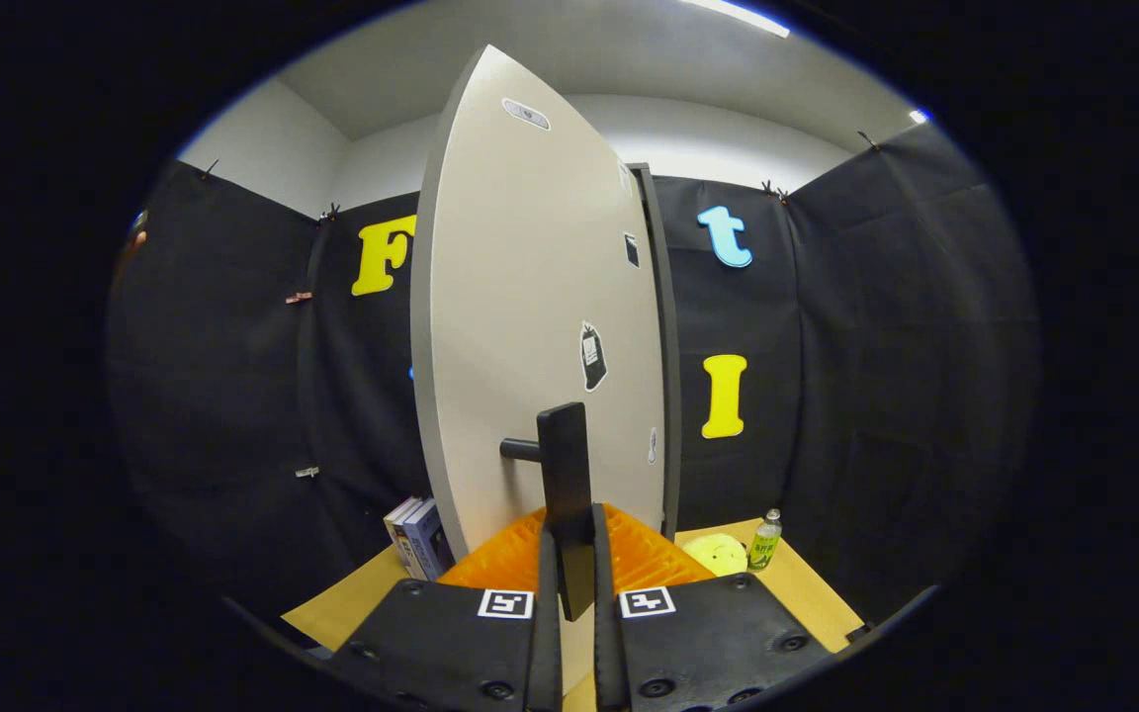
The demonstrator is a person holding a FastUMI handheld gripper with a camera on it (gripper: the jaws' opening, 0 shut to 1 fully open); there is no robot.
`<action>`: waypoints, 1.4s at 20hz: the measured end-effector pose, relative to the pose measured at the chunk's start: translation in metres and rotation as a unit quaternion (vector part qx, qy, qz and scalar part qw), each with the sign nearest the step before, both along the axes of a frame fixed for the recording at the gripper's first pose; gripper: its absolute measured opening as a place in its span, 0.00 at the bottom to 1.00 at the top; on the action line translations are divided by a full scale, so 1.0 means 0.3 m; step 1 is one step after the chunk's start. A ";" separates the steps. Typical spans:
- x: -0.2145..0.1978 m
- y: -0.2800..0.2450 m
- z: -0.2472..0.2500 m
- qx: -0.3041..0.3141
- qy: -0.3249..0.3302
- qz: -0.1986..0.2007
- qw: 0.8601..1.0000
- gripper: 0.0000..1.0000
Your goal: Open the shoe cabinet door, grab the shoes and put them into the shoe cabinet, then close the shoe cabinet door.
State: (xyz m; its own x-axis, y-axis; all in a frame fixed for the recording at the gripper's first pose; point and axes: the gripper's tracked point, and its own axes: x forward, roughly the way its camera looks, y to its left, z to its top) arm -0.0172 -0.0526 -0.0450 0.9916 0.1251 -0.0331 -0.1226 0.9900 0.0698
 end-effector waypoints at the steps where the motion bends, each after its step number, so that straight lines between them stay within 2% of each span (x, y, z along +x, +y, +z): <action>1: -0.001 -0.027 0.001 -0.001 0.001 -0.003 1.000 0.17; 9: 0.006 -0.233 0.013 -0.001 0.005 -0.020 1.000 0.16; 11: 0.006 -0.285 0.021 -0.004 0.002 -0.030 1.000 0.11; 13: 0.001 -0.358 0.029 -0.005 -0.002 -0.037 0.999 0.11; 16: -0.033 -0.339 0.052 0.034 -0.005 -0.019 0.999 0.11; 19: -0.062 -0.347 0.043 0.023 -0.008 -0.033 0.999 0.11; 22: -0.108 -0.356 0.056 0.005 -0.011 -0.049 0.999 0.20; 23: -0.118 -0.360 0.062 0.005 -0.011 -0.056 0.998 0.20; 28: -0.216 -0.324 0.115 0.037 -0.038 -0.082 0.995 0.46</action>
State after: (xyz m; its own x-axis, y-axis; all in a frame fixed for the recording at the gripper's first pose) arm -0.0821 -0.1499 -0.0104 0.9982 -0.0390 0.0456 0.0322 0.9896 0.1404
